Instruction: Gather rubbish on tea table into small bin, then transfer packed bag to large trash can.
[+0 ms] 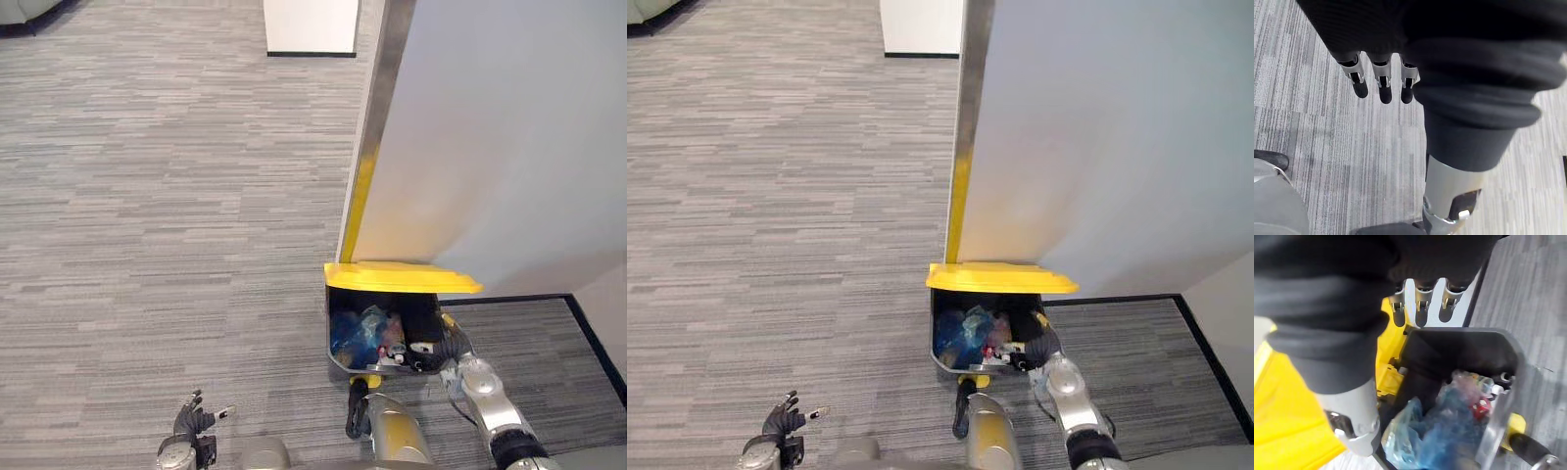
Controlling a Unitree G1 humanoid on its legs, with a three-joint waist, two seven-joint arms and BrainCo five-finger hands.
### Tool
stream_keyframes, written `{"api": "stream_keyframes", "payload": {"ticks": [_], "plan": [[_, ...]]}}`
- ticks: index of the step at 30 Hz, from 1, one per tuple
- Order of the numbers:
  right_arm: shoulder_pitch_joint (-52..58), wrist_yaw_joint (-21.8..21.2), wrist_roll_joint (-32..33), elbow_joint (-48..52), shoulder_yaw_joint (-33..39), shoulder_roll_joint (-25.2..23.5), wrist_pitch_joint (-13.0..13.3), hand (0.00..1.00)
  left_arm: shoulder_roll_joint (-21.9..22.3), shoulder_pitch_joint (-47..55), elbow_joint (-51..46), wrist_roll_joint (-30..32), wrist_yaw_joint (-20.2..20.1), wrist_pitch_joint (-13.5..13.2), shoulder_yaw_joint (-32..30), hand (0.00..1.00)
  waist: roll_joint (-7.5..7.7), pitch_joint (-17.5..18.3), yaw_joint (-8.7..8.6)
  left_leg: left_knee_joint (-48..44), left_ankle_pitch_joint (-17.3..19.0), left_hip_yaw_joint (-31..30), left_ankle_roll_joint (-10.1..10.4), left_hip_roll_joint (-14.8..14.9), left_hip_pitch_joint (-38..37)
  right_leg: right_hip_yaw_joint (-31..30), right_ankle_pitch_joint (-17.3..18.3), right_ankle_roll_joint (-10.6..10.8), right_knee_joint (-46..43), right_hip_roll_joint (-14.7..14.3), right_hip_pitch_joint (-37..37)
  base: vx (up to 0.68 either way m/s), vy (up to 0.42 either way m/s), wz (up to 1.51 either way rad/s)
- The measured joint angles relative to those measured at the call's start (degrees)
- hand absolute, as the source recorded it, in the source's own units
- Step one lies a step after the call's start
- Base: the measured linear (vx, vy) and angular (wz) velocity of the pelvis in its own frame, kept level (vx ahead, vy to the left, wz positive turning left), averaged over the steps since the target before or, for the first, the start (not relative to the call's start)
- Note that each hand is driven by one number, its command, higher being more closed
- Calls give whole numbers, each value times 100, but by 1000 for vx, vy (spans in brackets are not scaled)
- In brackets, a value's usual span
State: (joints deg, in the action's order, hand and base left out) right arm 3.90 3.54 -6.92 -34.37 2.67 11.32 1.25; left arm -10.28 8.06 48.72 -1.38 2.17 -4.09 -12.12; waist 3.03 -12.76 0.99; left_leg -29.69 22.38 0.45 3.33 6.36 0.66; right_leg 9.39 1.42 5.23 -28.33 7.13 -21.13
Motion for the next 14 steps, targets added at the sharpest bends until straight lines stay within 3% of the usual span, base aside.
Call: {"api": "stream_keyframes", "payload": {"ticks": [1,3,5,6,7,8,11,14], "plan": [[160,-5,91,14,103,-123,-3,0,26,-15,0,0,62,16,-17,0,45,1,0,-2,-52,99,-46,1,35,-13,323,-251,-1244,96,-176,-255,99,-39],[422,-2,209,150,303,-288,-2,0,90,57,-81,-2,76,72,-12,0,85,27,23,145,-204,234,-73,3,72,-41,670,-227,-2277,265,45,-202,62,-36],[514,4,251,195,452,-398,10,0,195,106,-221,-7,79,95,-11,0,134,67,49,371,-396,346,-50,5,155,-42,864,-205,-2474,425,360,-170,-79,-45],[578,14,334,164,606,-446,17,0,223,64,-352,-13,100,104,-35,0,238,210,212,483,-602,499,62,80,469,22,1194,-23,-1871,441,640,-177,-281,-74],[499,167,461,58,892,-473,23,0,510,-45,-367,-19,153,103,-96,0,133,236,296,1121,-1116,734,161,158,368,147,1341,-113,-791,230,895,-167,-334,-74],[468,202,494,-54,965,-471,38,0,615,-43,-366,-20,174,102,-88,0,81,307,302,1391,-1263,804,225,155,335,165,1423,-229,-263,135,1050,-224,-275,-47],[399,308,534,-348,1067,-502,34,0,711,-178,-284,-24,180,105,-82,0,-97,448,290,1572,-1445,810,321,263,370,261,1364,-404,129,-42,1131,-161,-111,-5],[388,314,520,-599,1068,-529,4,0,468,-447,-2,-22,181,156,-102,0,-199,652,303,1855,-1651,783,349,359,343,334,1173,-397,542,-213,1263,-76,-51,3]]}}
